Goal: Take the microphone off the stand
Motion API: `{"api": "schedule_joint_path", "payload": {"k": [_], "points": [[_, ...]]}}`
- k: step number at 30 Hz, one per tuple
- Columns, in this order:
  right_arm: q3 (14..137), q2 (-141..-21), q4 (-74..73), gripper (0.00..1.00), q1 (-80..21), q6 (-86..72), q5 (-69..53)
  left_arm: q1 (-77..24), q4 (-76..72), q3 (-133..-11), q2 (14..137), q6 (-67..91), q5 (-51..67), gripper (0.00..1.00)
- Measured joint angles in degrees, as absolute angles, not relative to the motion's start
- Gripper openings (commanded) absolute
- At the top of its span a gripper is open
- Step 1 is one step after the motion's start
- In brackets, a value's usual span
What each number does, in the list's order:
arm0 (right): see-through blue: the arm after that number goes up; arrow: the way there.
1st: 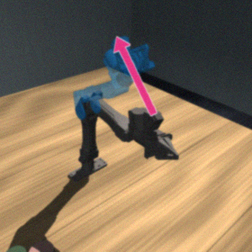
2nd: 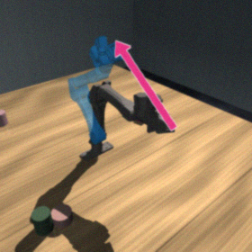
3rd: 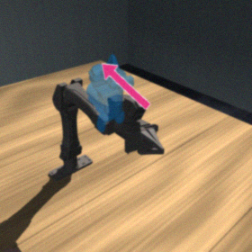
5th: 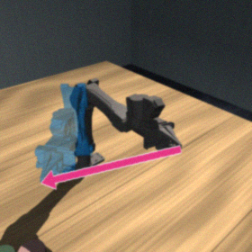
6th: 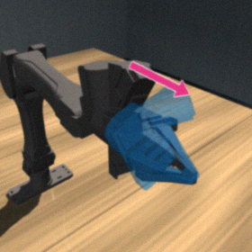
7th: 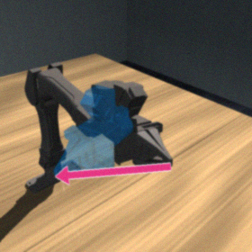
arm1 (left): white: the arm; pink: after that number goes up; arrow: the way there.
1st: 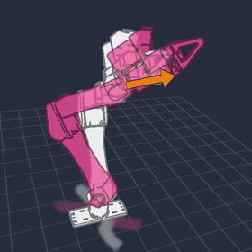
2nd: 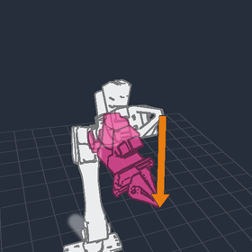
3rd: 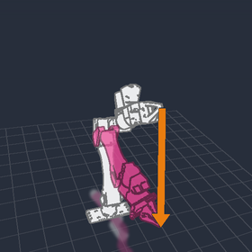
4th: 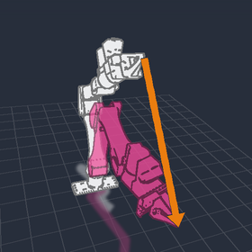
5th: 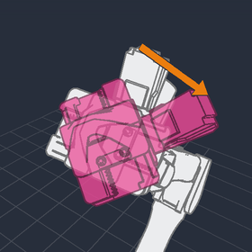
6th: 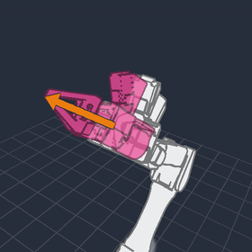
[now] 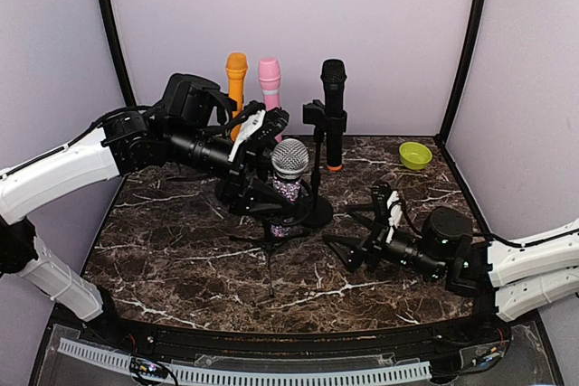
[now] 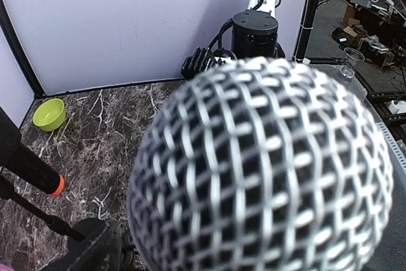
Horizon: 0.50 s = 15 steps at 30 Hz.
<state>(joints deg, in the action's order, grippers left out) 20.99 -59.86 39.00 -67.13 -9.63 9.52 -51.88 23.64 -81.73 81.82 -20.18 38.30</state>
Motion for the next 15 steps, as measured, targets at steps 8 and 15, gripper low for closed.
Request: {"api": "schedule_joint_path", "payload": {"k": [8, 15], "points": [[20.47, -59.96, 40.29, 0.85, -67.13, -10.20, 10.17, -52.03, 23.18, -82.91, 82.91, -19.75, 39.00, 0.54], [20.49, -61.45, 40.77, 0.81, -67.13, -10.22, 10.35, -52.03, 21.91, -82.89, 82.91, -22.00, 38.74, 0.25]]}}
